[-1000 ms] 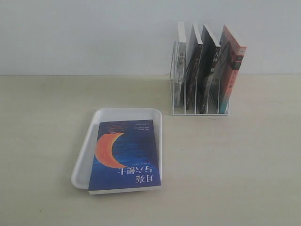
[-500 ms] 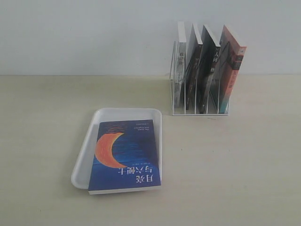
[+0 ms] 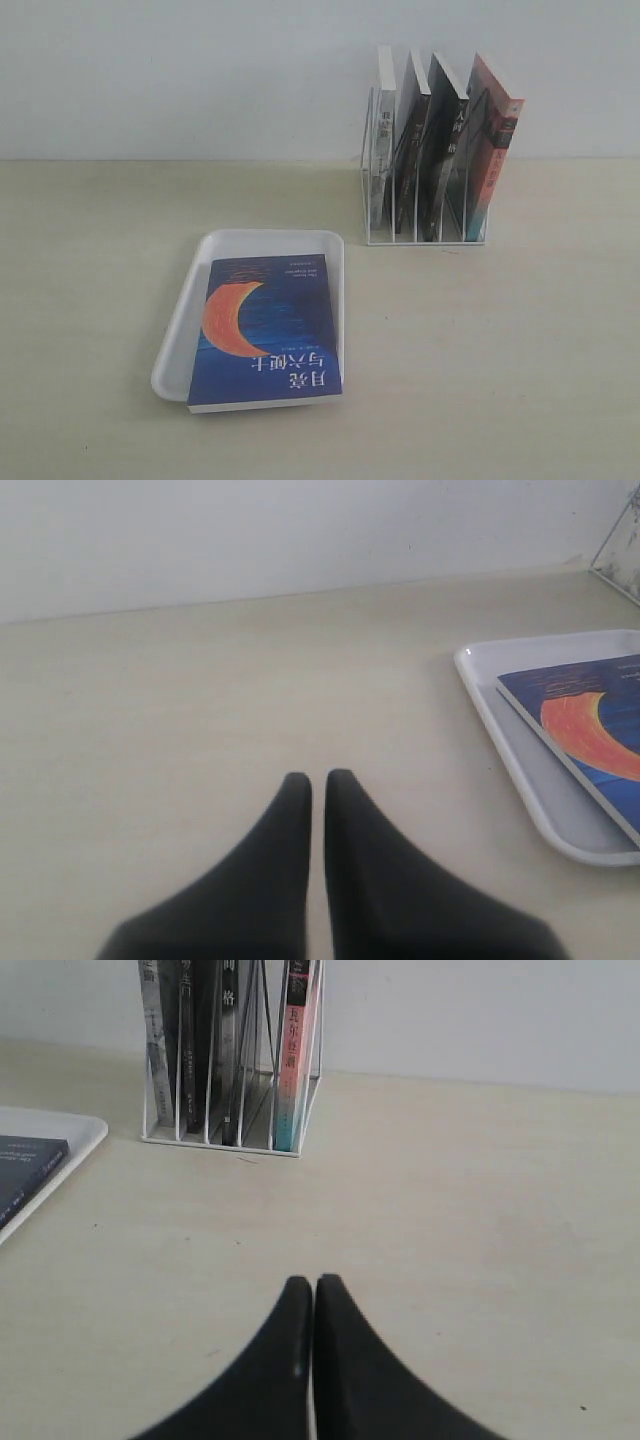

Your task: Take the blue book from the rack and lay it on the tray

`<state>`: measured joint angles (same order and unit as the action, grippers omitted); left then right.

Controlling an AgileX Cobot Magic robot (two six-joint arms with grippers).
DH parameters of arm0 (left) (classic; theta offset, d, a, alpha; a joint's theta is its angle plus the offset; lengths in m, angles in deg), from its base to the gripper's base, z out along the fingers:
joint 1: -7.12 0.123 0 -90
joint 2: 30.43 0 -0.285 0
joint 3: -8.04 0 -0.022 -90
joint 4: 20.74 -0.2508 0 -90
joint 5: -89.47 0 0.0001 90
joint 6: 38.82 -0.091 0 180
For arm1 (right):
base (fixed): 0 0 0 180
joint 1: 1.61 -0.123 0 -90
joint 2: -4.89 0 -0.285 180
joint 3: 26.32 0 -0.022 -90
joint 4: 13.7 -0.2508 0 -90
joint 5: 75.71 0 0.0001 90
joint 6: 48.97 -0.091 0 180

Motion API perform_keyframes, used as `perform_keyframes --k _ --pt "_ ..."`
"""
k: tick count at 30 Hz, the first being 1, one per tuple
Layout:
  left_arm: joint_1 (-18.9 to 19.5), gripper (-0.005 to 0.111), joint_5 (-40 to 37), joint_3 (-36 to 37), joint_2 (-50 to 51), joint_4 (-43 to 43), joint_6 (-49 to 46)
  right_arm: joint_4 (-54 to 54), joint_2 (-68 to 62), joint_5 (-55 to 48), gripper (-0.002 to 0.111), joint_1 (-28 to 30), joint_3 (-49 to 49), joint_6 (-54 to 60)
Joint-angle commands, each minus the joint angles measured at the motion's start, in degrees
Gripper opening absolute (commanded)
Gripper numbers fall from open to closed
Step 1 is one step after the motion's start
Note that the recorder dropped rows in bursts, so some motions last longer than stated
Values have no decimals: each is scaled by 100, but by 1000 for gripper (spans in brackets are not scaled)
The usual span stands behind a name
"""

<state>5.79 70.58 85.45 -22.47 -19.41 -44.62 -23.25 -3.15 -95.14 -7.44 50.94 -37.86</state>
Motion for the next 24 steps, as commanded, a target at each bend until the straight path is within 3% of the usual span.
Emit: perform_keyframes --k 1,10,24 --pt "11 5 89 -19 -18 14 -22 25 25 -44 0 32 -4 -516" --pt "11 5 89 -19 -18 14 -22 502 25 -44 0 205 -4 -1111" --pt "11 5 89 -19 -18 14 -22 914 25 -44 0 301 -4 -1111"
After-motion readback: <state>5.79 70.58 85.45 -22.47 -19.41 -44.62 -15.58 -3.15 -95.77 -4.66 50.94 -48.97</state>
